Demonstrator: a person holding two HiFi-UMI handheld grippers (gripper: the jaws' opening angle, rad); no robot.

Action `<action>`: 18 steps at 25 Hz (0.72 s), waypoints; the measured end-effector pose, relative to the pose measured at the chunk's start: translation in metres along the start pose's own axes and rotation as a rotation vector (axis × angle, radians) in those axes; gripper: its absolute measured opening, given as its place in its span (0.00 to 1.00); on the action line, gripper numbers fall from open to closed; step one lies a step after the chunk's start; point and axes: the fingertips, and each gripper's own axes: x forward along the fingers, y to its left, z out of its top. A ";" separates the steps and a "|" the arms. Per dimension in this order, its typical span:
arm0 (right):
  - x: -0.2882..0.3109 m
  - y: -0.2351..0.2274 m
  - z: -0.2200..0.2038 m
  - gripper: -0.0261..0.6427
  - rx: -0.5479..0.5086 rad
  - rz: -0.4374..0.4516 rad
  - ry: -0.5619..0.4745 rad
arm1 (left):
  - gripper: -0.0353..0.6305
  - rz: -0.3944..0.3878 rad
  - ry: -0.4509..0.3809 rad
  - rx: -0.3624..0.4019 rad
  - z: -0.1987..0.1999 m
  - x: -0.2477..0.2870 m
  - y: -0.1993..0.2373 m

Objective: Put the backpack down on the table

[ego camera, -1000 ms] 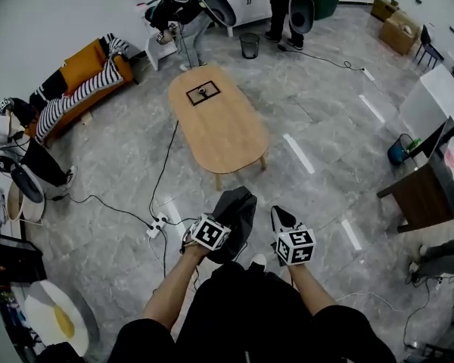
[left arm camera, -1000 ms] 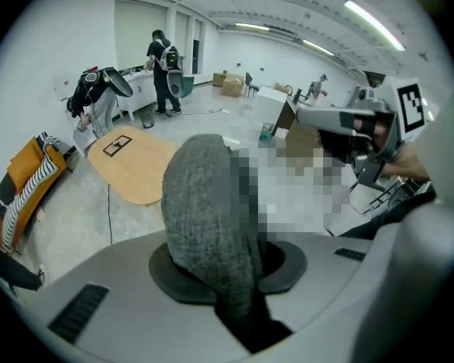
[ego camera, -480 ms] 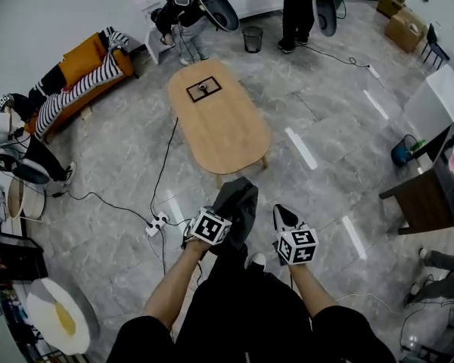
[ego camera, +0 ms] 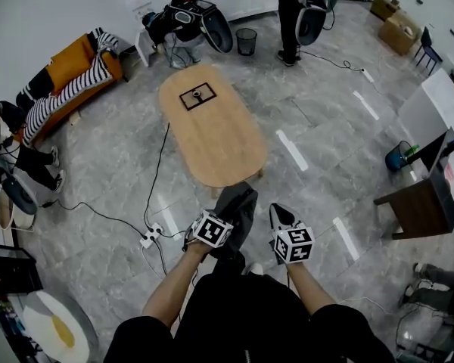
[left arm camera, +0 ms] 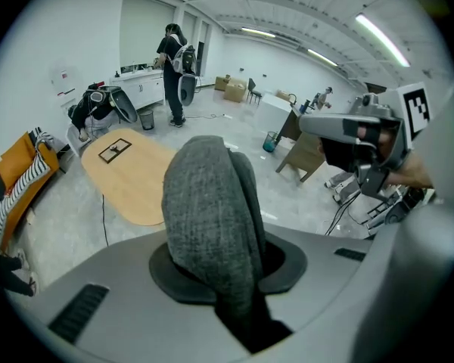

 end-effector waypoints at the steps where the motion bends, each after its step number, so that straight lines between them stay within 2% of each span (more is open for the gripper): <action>1: 0.006 0.001 0.004 0.06 -0.003 -0.003 0.002 | 0.19 -0.001 -0.007 0.011 0.005 0.003 0.007; 12: 0.051 0.012 0.028 0.06 -0.022 -0.059 0.012 | 0.19 -0.018 -0.020 0.078 0.032 0.003 0.059; 18: 0.067 0.024 0.031 0.06 -0.026 -0.064 0.031 | 0.19 -0.033 -0.030 0.073 0.044 -0.001 0.087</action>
